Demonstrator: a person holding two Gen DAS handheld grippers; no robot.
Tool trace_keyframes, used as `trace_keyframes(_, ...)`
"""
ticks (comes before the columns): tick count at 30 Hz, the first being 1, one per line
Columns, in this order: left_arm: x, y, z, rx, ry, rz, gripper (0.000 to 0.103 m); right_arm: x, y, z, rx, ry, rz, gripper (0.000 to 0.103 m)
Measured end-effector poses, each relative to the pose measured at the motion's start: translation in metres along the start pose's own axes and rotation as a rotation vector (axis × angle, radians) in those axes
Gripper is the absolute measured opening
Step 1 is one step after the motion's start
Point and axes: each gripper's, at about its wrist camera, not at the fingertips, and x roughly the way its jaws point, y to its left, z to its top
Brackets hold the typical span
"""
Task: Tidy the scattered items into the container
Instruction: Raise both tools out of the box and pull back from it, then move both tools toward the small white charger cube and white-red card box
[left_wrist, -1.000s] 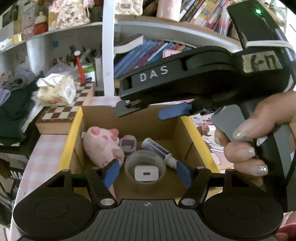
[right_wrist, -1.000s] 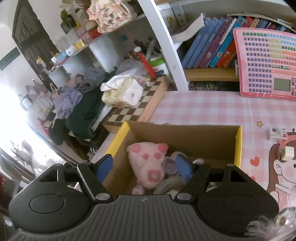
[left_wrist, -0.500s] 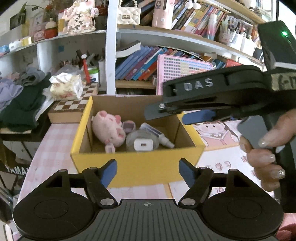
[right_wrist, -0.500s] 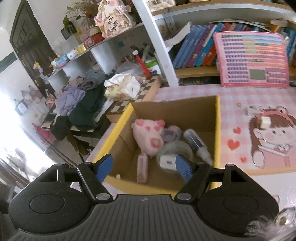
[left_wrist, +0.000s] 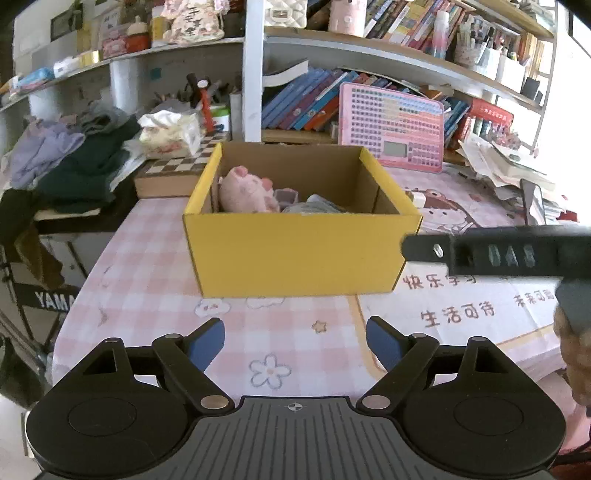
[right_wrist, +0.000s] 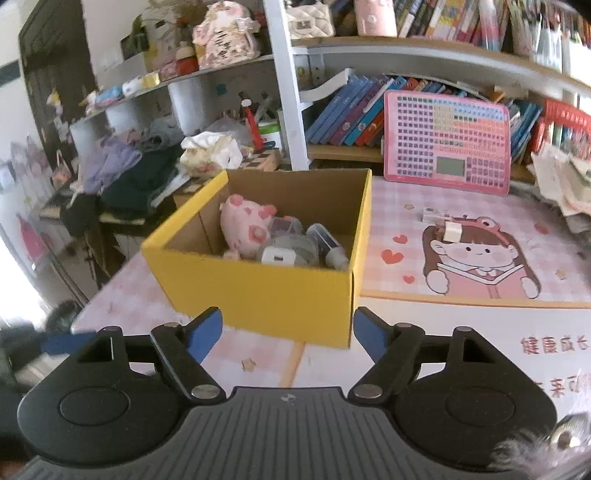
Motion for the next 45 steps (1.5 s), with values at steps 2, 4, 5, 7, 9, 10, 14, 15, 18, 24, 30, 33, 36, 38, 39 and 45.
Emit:
trace_keyframes(2, -0.002, 0.001, -0.005, -0.008, 0.003, 0.005, 0.086, -0.005, 0.005, -0.011, -0.025, -0.001, -0.011, 0.079)
trace_keyframes(4, -0.003, 0.002, -0.011, -0.017, 0.008, 0.007, 0.086, -0.009, 0.009, -0.021, -0.047, -0.001, -0.021, 0.080)
trace_keyframes(5, -0.004, 0.002, -0.014, -0.022, 0.012, 0.007, 0.086, -0.011, 0.011, -0.026, -0.057, 0.000, -0.028, 0.082)
trace_keyframes(7, -0.005, 0.001, -0.020, -0.015, 0.024, 0.012, 0.086, -0.015, 0.014, -0.034, -0.068, 0.000, -0.041, 0.083)
trace_keyframes(9, -0.006, -0.002, -0.028, -0.007, 0.027, 0.028, 0.086, -0.018, 0.016, -0.041, -0.076, 0.005, -0.051, 0.084)
trace_keyframes(10, -0.007, -0.002, -0.031, -0.002, 0.027, 0.031, 0.086, -0.020, 0.016, -0.043, -0.083, 0.005, -0.057, 0.084)
trace_keyframes(14, -0.010, 0.003, -0.035, -0.015, 0.020, 0.052, 0.086, -0.026, 0.015, -0.054, -0.113, 0.011, -0.090, 0.087)
trace_keyframes(15, -0.010, 0.005, -0.035, -0.025, 0.017, 0.058, 0.086, -0.027, 0.014, -0.057, -0.117, 0.019, -0.097, 0.087)
trace_keyframes(18, -0.011, 0.009, -0.036, -0.047, 0.010, 0.068, 0.086, -0.026, 0.012, -0.066, -0.111, 0.059, -0.098, 0.087)
trace_keyframes(24, -0.002, 0.004, -0.038, -0.032, 0.037, 0.030, 0.086, -0.022, 0.005, -0.072, -0.104, 0.110, -0.117, 0.090)
trace_keyframes(30, 0.015, -0.014, -0.038, 0.013, 0.088, -0.039, 0.086, -0.020, -0.011, -0.079, -0.072, 0.150, -0.159, 0.090)
trace_keyframes(33, 0.023, -0.025, -0.036, 0.040, 0.108, -0.069, 0.086, -0.021, -0.021, -0.081, -0.047, 0.160, -0.183, 0.090)
trace_keyframes(36, 0.032, -0.036, -0.034, 0.063, 0.126, -0.095, 0.086, -0.021, -0.035, -0.084, -0.017, 0.172, -0.206, 0.090)
trace_keyframes(38, 0.038, -0.044, -0.032, 0.075, 0.141, -0.111, 0.086, -0.021, -0.043, -0.084, 0.001, 0.180, -0.220, 0.090)
trace_keyframes(39, 0.040, -0.048, -0.031, 0.080, 0.147, -0.117, 0.086, -0.021, -0.048, -0.084, 0.009, 0.184, -0.226, 0.090)
trace_keyframes(45, 0.056, -0.077, -0.020, 0.125, 0.168, -0.166, 0.086, -0.022, -0.077, -0.084, 0.046, 0.192, -0.266, 0.090)
